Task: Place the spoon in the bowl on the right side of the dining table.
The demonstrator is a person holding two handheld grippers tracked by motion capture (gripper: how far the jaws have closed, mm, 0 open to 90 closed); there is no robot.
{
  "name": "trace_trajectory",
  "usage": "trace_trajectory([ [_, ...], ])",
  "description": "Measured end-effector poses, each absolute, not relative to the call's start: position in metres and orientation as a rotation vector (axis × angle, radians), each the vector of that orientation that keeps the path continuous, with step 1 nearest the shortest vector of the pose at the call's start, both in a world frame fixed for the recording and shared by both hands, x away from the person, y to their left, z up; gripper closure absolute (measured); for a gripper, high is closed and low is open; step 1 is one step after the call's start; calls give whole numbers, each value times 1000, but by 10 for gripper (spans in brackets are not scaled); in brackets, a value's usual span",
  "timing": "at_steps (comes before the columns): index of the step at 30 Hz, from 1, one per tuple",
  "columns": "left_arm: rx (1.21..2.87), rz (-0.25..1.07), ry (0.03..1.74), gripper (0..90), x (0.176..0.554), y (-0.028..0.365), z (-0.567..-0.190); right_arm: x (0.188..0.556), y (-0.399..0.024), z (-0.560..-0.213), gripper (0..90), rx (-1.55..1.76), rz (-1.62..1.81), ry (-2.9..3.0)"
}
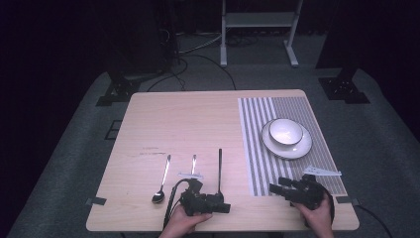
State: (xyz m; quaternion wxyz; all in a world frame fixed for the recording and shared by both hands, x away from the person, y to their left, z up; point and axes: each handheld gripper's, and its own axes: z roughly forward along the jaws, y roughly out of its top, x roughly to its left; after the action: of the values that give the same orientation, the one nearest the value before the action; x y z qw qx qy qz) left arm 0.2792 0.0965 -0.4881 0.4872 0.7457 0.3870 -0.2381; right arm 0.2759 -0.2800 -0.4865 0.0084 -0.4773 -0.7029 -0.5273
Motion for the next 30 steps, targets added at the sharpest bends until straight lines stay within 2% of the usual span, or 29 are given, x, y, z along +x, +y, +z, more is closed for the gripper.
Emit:
trace_trajectory([
  [30, 1795, -575, 960, 76, 280, 102, -488, 291, -239, -477, 296, -1351, -1537, -2258],
])
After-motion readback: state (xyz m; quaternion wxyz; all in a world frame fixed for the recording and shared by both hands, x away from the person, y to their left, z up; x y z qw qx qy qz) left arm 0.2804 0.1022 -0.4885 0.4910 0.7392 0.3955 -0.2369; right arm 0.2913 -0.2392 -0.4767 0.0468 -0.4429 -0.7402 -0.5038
